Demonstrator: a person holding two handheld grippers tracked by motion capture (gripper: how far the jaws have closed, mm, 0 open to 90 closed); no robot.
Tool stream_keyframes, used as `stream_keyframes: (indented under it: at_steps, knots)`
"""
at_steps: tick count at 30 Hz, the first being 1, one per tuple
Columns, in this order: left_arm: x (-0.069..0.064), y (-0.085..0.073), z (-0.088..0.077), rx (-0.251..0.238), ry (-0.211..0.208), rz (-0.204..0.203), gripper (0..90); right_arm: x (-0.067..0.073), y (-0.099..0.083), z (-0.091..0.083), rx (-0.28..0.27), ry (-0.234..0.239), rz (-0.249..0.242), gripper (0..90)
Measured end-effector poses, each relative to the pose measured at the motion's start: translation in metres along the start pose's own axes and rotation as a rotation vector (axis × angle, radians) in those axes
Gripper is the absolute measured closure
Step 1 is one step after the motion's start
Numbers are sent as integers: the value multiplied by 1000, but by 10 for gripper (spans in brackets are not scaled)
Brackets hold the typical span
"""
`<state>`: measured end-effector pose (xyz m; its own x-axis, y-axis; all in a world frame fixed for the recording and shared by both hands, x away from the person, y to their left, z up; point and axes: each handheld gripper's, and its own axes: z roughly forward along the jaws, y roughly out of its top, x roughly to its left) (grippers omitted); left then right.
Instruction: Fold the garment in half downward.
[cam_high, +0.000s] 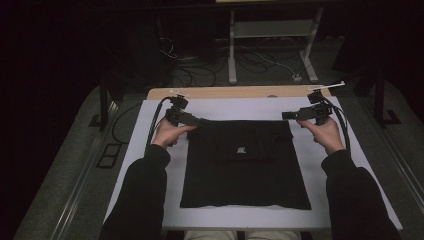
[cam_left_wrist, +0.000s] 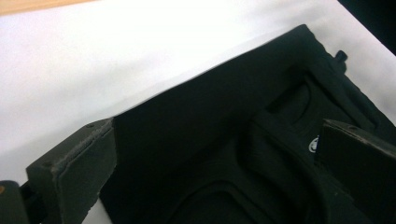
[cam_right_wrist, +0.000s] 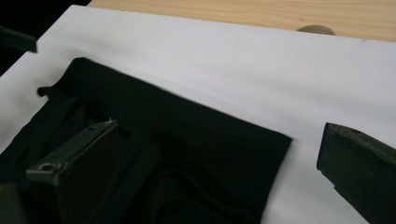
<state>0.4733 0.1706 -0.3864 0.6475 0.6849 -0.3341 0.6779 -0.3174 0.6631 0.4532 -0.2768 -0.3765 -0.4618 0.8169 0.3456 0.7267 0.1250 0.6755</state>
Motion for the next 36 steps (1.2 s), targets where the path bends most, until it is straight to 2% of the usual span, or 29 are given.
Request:
stream_keyframes:
  at_steps: [7,22,26,32,36]
  knots:
    - [-11,1,-3,-12,-13,49,0,15,1,0,6,26,-47,0]
    - [-23,1,2,-30,-50,78,0,37,-1,11,4,96,-88,0]
    - [-26,1,6,-29,-63,82,0,40,-3,14,10,108,-94,0]
    - [-28,0,11,-37,-99,60,0,43,-6,20,29,119,-107,0]
    - [-27,-1,14,-34,-100,55,0,44,-7,24,40,124,-111,0]
